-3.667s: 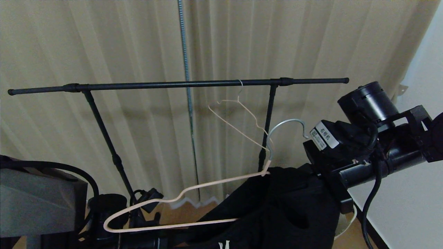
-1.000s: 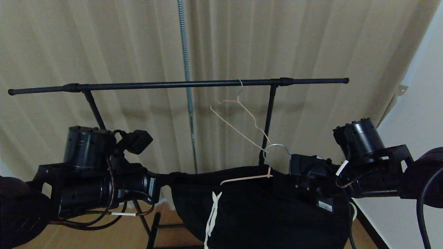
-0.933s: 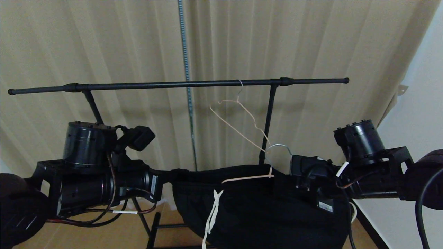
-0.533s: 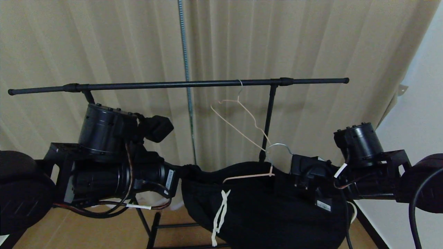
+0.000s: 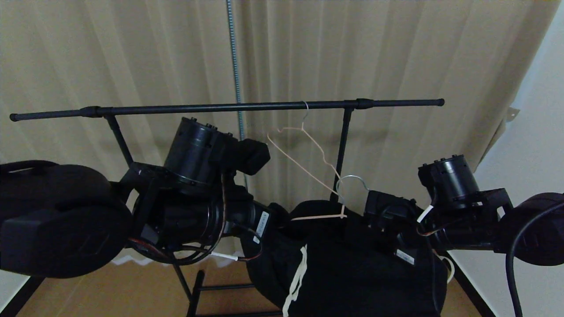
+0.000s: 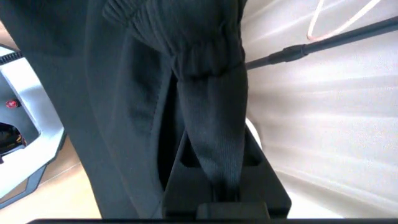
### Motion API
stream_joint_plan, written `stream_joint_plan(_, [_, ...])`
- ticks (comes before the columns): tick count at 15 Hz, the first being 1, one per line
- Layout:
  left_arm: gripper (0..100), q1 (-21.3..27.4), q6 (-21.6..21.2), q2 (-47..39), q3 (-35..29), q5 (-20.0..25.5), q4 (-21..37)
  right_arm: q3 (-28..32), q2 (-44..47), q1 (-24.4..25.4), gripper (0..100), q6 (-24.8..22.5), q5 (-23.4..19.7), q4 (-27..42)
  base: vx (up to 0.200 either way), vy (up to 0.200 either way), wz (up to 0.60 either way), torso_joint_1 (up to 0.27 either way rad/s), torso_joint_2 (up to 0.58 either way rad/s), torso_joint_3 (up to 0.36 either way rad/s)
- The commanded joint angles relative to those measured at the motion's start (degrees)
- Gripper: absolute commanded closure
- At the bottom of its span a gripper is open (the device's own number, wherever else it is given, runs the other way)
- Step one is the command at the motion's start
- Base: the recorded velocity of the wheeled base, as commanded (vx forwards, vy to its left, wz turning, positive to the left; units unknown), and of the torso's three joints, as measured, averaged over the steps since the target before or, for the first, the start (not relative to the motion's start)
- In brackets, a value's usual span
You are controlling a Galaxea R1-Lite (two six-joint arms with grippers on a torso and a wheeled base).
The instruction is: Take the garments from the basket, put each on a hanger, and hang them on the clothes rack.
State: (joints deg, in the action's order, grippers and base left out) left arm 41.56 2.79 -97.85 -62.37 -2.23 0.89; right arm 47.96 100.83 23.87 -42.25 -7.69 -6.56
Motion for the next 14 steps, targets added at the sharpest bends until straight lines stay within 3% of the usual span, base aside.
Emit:
stream_joint_plan(1, [100, 0.72, 0.11, -1.29, -2.32, -0.32, 0.87, 0.03, 0.25, 0.04, 100, -0.02, -0.04, -0.03, 0.0, 0.0, 0.0, 0.0, 0.0, 0.0])
stream_joint_plan(2, [100, 0.37, 2.31, -0.85, -4.78, -0.41, 3.94, -0.06, -0.02, -0.31, 100, -0.02, 0.13, -0.03, 0.0, 0.0, 0.0, 0.0, 0.0, 0.0])
stream_joint_plan(5, [100, 1.51, 3.1, -0.5, -5.48, -0.41, 5.26, -0.15, 0.33, 0.65, 100, 0.24, 0.13, -0.03, 0.0, 0.0, 0.0, 0.0, 0.0, 0.0])
stream_joint_plan(9, [100, 3.18, 4.77, -0.94, -8.38, -0.58, 7.72, 0.82, -0.02, 2.23, 100, 8.59, -1.01, -0.12, 0.0, 0.0, 0.0, 0.0, 0.0, 0.0])
stream_joint_plan(11, [100, 3.27, 7.67, -3.31, -11.29, -4.45, 9.48, 0.21, -0.9, 2.32, 100, 10.26, -3.21, -1.97, 0.0, 0.0, 0.0, 0.0, 0.0, 0.0])
stream_joint_plan(14, [100, 3.71, 8.46, -4.89, -12.34, -5.86, 9.92, -1.38, -1.86, 2.5, 100, 10.26, -3.38, -4.34, 0.0, 0.0, 0.0, 0.0, 0.0, 0.0])
